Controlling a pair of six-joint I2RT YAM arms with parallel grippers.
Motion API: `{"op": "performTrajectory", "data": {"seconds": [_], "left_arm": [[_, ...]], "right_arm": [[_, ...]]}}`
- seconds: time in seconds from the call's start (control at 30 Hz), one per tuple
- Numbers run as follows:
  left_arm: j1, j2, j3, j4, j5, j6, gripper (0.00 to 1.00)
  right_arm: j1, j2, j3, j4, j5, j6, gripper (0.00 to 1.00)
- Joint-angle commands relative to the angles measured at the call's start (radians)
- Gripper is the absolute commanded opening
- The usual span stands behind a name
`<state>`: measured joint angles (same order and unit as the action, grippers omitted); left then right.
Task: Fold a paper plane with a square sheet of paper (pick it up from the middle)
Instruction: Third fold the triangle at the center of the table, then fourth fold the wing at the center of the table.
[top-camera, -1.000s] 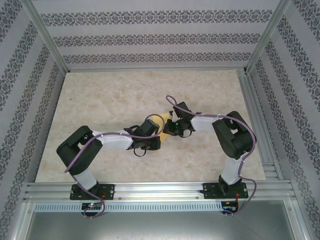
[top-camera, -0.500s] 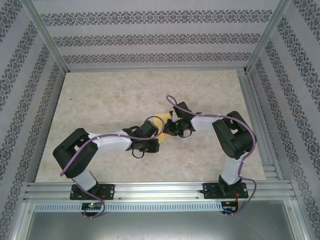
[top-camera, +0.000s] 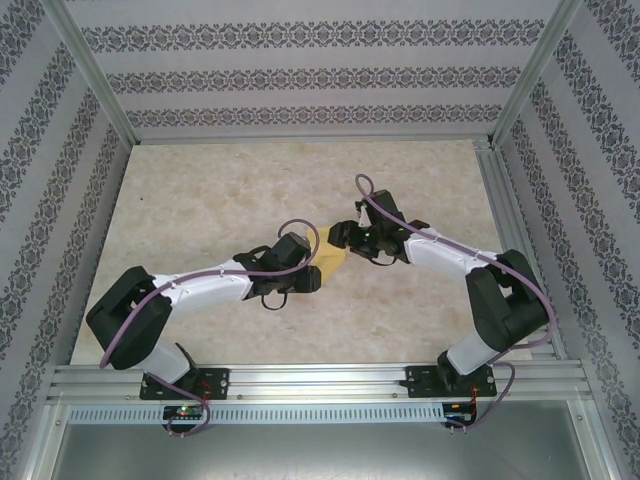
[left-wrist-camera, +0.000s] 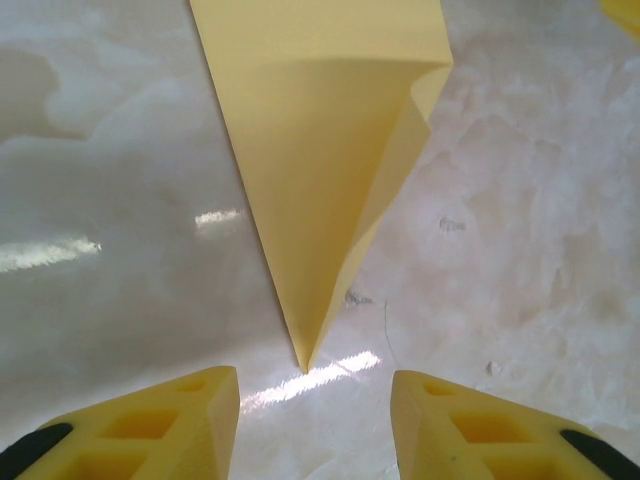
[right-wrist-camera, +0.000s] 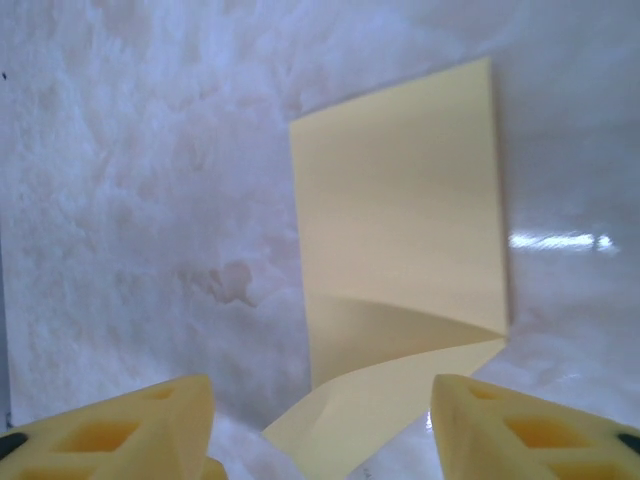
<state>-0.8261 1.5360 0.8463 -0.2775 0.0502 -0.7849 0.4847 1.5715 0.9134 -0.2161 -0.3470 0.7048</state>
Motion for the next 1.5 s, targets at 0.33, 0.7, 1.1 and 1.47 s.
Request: {"op": "performTrajectory", "data": {"seconds": [0.33, 0.7, 1.1, 1.47], "left_arm": [[0.024, 0.093, 0.095, 0.114, 0.057, 0.080, 0.50], [0.067, 0.179, 0.121, 0.036, -0.037, 0.044, 0.37], [0.078, 0.194, 0.111, 0.028, -0.030, 0.047, 0.34], [0.085, 0.206, 0.106, 0.027, -0.024, 0.047, 0.30]], "right_arm": [[-0.049, -0.023, -0.087, 0.031, 0.000, -0.003, 0.68], [-0.048, 0.022, -0.106, 0.093, -0.091, -0.002, 0.65], [0.000, 0.126, -0.048, 0.081, -0.144, -0.019, 0.50], [0.008, 0.175, -0.029, 0.135, -0.194, -0.022, 0.41]]}}
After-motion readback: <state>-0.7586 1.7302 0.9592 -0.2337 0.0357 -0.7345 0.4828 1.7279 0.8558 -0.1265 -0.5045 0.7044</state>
